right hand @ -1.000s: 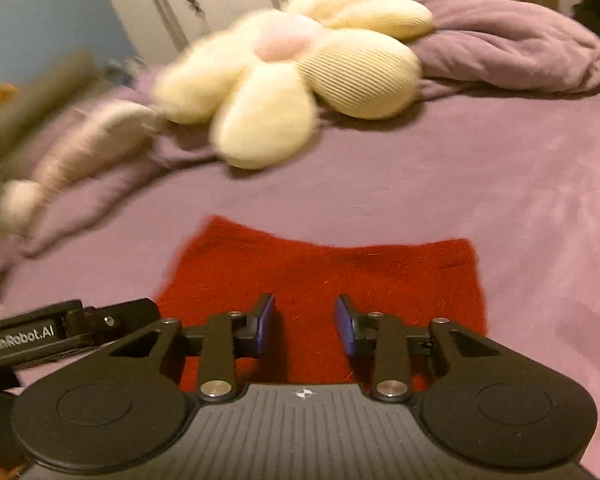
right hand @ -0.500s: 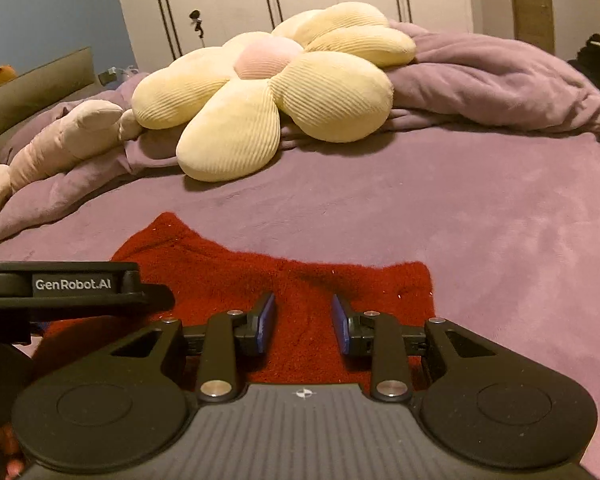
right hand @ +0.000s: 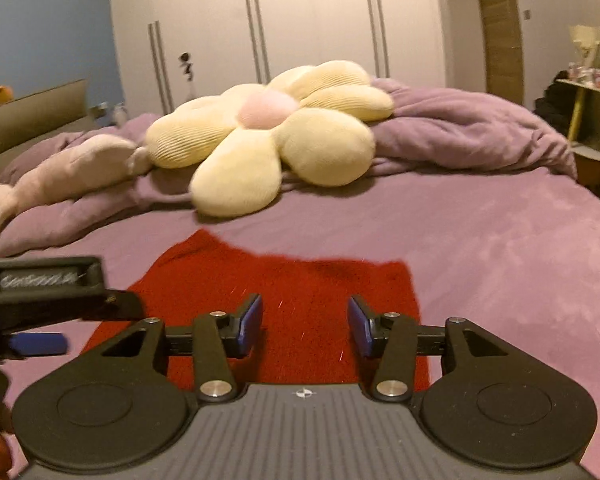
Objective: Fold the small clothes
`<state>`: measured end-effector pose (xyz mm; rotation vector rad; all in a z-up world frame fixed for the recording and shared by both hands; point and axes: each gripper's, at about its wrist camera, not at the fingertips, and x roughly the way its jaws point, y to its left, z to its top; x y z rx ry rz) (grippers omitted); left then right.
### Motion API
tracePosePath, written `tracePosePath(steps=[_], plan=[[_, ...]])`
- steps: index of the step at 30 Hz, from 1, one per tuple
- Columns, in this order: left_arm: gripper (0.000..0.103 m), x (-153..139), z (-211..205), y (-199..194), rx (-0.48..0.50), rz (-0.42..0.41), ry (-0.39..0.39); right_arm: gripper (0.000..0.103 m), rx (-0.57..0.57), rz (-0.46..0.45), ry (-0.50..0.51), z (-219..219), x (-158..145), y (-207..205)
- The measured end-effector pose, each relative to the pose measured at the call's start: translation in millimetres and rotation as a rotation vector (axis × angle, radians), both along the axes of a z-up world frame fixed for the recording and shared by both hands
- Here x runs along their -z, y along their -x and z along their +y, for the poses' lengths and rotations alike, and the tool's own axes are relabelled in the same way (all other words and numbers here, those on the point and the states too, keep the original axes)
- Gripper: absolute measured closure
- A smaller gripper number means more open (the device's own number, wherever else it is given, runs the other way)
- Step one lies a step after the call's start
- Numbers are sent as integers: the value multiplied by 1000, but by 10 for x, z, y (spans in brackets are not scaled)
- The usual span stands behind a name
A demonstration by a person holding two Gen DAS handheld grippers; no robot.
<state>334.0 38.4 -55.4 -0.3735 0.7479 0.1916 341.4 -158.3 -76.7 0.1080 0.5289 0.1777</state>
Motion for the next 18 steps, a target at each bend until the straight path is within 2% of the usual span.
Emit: tracePosePath(steps=[3,7,13,18], plan=[[0,114,-13,-153,10,19,-39,47,39,-4,56,47,69,-161],[0,223,-71,-223,28,3,-23,35,75,-21,106,-22,320,-250],[0,443,-225,-293,69,-11,-41,21,86,-29,60,-252,514,-318],[0,558,-282,-297,68,-59,-79,20,97,-41,46,-325,647,-357]])
